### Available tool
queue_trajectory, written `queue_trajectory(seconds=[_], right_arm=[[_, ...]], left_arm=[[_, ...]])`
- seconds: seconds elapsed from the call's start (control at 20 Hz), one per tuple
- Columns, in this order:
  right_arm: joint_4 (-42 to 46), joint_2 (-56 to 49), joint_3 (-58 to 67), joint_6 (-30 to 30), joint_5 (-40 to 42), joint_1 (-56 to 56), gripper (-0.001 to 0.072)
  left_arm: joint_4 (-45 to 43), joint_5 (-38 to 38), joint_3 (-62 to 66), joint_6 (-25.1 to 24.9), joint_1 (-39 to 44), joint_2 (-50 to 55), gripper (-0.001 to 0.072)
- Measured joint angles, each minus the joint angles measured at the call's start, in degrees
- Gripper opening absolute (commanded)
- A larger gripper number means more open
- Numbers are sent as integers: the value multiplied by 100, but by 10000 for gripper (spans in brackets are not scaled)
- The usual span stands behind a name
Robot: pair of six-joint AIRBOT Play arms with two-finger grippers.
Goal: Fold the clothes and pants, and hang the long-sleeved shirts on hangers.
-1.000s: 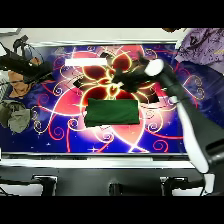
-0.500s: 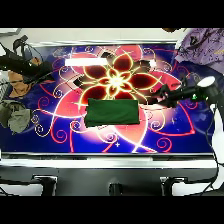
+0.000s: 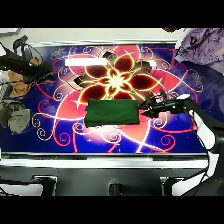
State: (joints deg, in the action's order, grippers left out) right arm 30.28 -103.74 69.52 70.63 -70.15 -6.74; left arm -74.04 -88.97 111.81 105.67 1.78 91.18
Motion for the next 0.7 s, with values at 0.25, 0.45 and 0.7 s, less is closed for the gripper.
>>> queue_trajectory(seconds=[0.25, 0.45, 0.7], right_arm=[[-105, -142, -22, -85, 208, 251, 31], [-116, -168, 101, -52, 269, 286, 28], [332, -175, 1169, 540, 249, 57, 28]], left_arm=[[0, 0, 0, 39, 0, 2, 20], [0, 0, 0, 39, 0, 2, 20], [0, 0, 0, 42, 0, 2, 20]])
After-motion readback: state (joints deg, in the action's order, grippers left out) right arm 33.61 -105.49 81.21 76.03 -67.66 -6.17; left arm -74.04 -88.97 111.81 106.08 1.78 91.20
